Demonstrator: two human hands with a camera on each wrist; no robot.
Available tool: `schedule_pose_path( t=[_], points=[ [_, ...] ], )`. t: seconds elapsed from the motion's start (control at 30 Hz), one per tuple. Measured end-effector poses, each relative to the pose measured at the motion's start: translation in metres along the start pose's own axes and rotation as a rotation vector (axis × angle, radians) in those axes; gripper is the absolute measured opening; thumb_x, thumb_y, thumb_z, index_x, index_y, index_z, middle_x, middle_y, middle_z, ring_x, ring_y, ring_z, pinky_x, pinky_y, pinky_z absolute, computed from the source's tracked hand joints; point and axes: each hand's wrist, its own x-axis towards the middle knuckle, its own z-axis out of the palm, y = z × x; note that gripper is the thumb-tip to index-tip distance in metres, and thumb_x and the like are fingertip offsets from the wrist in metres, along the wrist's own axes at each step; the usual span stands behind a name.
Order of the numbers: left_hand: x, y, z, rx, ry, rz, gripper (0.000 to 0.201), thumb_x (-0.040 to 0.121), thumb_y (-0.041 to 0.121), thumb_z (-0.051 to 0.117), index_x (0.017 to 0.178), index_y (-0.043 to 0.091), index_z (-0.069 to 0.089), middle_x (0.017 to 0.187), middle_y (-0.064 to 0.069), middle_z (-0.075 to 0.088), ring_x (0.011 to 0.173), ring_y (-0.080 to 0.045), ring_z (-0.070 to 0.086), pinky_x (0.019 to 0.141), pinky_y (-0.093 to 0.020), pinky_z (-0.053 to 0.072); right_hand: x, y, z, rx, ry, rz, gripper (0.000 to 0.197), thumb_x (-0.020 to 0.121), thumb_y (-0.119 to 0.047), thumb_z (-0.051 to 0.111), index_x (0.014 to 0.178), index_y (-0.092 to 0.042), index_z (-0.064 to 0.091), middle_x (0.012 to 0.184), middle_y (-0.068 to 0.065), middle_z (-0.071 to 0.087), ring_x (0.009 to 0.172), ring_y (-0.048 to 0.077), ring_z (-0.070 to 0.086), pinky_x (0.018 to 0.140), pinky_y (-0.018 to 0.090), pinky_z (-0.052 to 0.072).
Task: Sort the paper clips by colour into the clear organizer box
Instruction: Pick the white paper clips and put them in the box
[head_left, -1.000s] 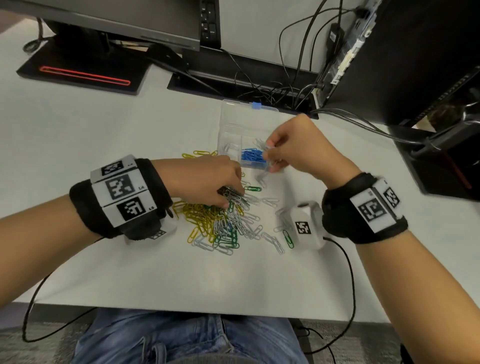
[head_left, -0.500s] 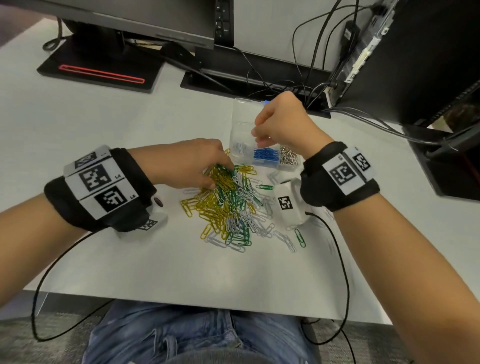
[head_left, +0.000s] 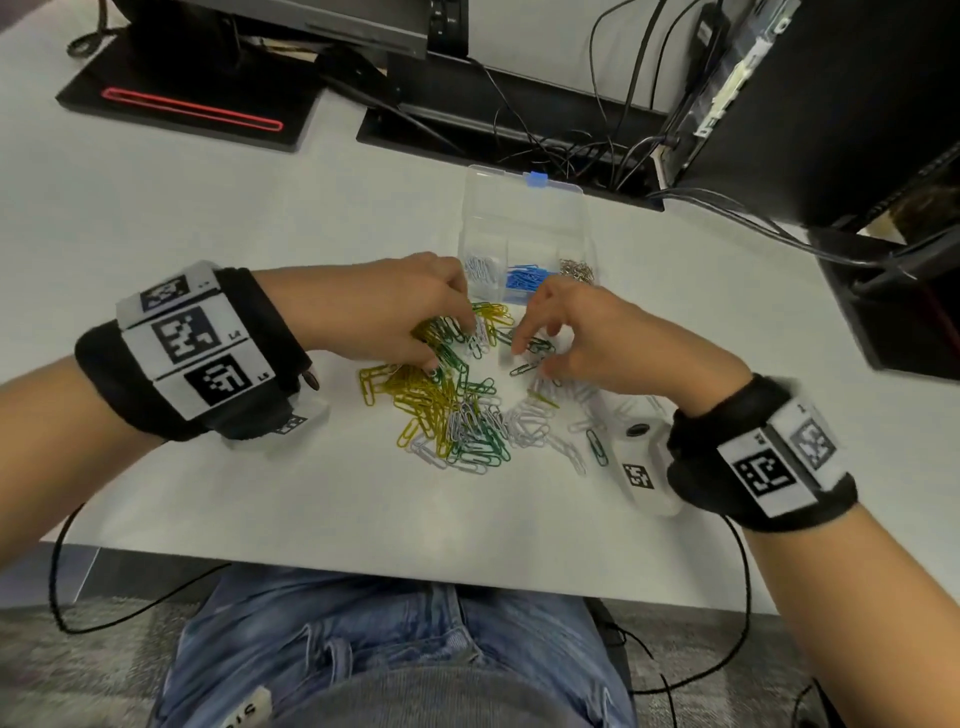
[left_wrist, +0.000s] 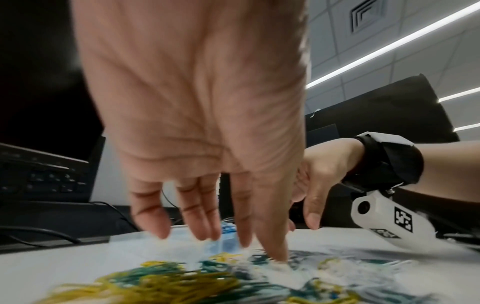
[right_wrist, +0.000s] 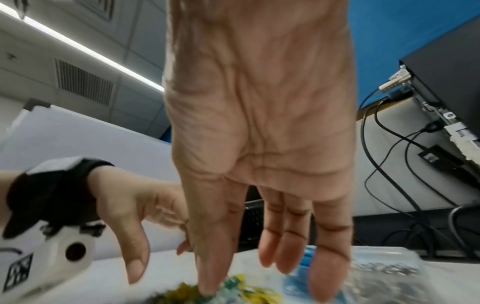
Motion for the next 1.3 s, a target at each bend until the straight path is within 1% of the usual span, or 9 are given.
schedule_pose_path(
  t=[0.2, 0.3, 0.43, 0.53, 0.73, 0.83, 0.97, 1.1, 1.3],
  points=[
    [0.005, 0.032, 0.017, -0.055, -0.116, 0.149, 0.034, 0.079, 0.037, 0.071, 0.107, 0.027, 0.056, 0.108, 0.006, 0.044, 0.097, -0.011, 0.047, 0.084, -0.035, 0.044, -0.014, -0.013, 0.028, -0.057, -0.151, 0.021, 0.042, 0.066, -0.027, 0.083, 0.1, -0.017, 0.061, 0.091, -0.004, 0.047, 0.084, 0.015, 0.051, 0.078, 0.035, 0.048],
    [0.009, 0.035, 0.022, 0.066, -0.131, 0.125, 0.03, 0.08, 0.041, 0.069, 0.101, 0.025, 0.055, 0.103, 0.006, 0.042, 0.091, -0.012, 0.046, 0.078, -0.033, 0.045, -0.012, -0.009, 0.035, -0.138, -0.177, 0.067, 0.047, 0.07, -0.023, 0.08, 0.108, -0.018, 0.053, 0.104, 0.001, 0.046, 0.094, 0.02, 0.05, 0.081, 0.036, 0.047],
    [0.011, 0.027, 0.015, 0.172, -0.115, 0.038, 0.022, 0.083, 0.038, 0.068, 0.096, 0.024, 0.057, 0.102, 0.006, 0.044, 0.089, -0.012, 0.046, 0.073, -0.03, 0.043, -0.009, -0.003, 0.03, -0.197, -0.111, 0.068, 0.049, 0.071, -0.02, 0.078, 0.112, -0.021, 0.052, 0.102, 0.0, 0.041, 0.095, 0.022, 0.049, 0.079, 0.037, 0.047],
    [0.009, 0.019, 0.009, 0.128, -0.105, -0.013, 0.025, 0.082, 0.038, 0.069, 0.098, 0.024, 0.057, 0.1, 0.006, 0.045, 0.092, -0.014, 0.048, 0.077, -0.032, 0.045, -0.012, -0.009, 0.032, -0.187, -0.135, 0.025, 0.055, 0.068, -0.024, 0.079, 0.115, -0.022, 0.051, 0.109, -0.001, 0.045, 0.097, 0.021, 0.049, 0.083, 0.039, 0.048],
    [0.007, 0.009, -0.001, 0.015, -0.039, -0.081, 0.022, 0.082, 0.033, 0.069, 0.098, 0.022, 0.06, 0.101, 0.004, 0.05, 0.094, -0.014, 0.048, 0.081, -0.031, 0.043, 0.003, -0.019, 0.041, -0.311, -0.018, -0.016, 0.016, 0.079, -0.004, 0.063, 0.087, -0.014, 0.053, 0.091, 0.007, 0.054, 0.084, 0.024, 0.052, 0.066, 0.028, 0.037],
    [0.007, 0.002, -0.008, 0.02, 0.014, -0.123, 0.021, 0.081, 0.029, 0.07, 0.098, 0.02, 0.06, 0.099, 0.001, 0.051, 0.09, -0.016, 0.048, 0.075, -0.029, 0.04, 0.01, -0.017, 0.04, -0.328, 0.005, -0.026, 0.019, 0.082, 0.002, 0.056, 0.082, -0.017, 0.052, 0.086, 0.008, 0.053, 0.081, 0.026, 0.055, 0.065, 0.028, 0.039],
    [0.002, 0.0, -0.011, -0.021, 0.004, -0.104, 0.021, 0.083, 0.026, 0.07, 0.1, 0.02, 0.061, 0.095, 0.004, 0.054, 0.083, -0.013, 0.049, 0.066, -0.022, 0.037, 0.013, -0.01, 0.024, -0.127, 0.002, 0.026, 0.019, 0.077, 0.007, 0.059, 0.081, -0.011, 0.064, 0.069, -0.006, 0.053, 0.064, 0.013, 0.052, 0.054, 0.017, 0.039],
    [-0.003, 0.001, -0.004, -0.102, -0.033, -0.086, 0.019, 0.083, 0.024, 0.07, 0.099, 0.019, 0.062, 0.09, 0.007, 0.058, 0.075, -0.006, 0.05, 0.062, -0.013, 0.037, 0.018, -0.003, -0.003, 0.258, 0.099, 0.143, 0.016, 0.079, 0.006, 0.068, 0.078, -0.009, 0.064, 0.069, 0.007, 0.066, 0.051, 0.016, 0.063, 0.057, 0.029, 0.058],
    [-0.003, -0.003, -0.002, -0.118, -0.007, -0.13, 0.019, 0.082, 0.025, 0.071, 0.098, 0.019, 0.063, 0.088, 0.007, 0.06, 0.078, -0.009, 0.054, 0.064, -0.016, 0.04, 0.051, -0.008, -0.033, 0.632, 0.388, 0.148, 0.013, 0.076, 0.006, 0.072, 0.087, 0.008, 0.065, 0.066, 0.012, 0.062, 0.048, 0.016, 0.062, 0.055, 0.025, 0.057]
  ],
)
